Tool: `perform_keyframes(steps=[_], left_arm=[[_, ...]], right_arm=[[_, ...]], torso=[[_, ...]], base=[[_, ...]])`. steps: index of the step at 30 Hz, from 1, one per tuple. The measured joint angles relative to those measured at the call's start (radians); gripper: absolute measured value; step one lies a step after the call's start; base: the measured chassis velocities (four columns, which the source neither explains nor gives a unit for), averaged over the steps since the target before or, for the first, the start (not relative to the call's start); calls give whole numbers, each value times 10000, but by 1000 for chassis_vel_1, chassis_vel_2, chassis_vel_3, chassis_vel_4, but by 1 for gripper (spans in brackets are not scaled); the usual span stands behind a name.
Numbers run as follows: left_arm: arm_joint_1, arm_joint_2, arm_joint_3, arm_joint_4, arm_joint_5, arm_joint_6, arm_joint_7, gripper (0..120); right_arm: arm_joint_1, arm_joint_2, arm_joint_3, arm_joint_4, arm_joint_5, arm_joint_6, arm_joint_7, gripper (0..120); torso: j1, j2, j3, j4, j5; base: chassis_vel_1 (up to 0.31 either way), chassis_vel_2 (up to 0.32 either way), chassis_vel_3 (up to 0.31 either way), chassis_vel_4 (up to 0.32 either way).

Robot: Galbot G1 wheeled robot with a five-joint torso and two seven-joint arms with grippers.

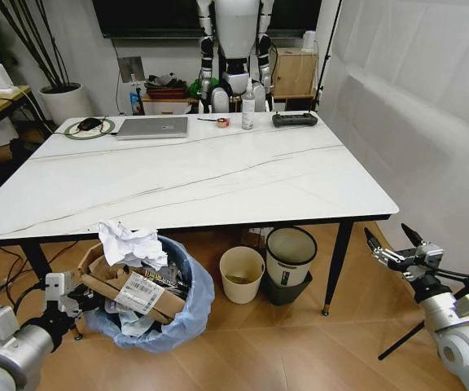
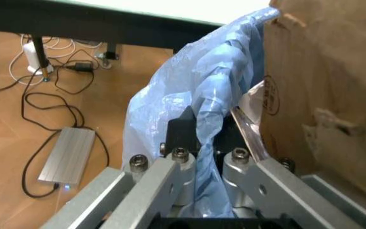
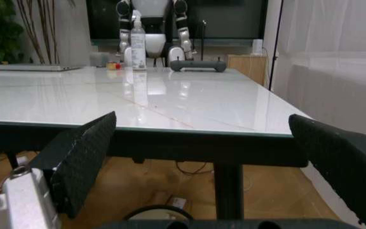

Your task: Pick up the trash bin and place the trash from the table into it.

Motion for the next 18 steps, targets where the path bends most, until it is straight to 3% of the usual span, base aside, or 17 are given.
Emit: perform_keyframes(steps=[18], left_arm=[[-47, -3, 91, 141, -145, -6, 1, 0]], right_arm=[[0, 0, 0, 0, 0, 0, 0, 100]], torso=[[-284, -658, -375, 0, 0]], base=[[0, 0, 0, 0]])
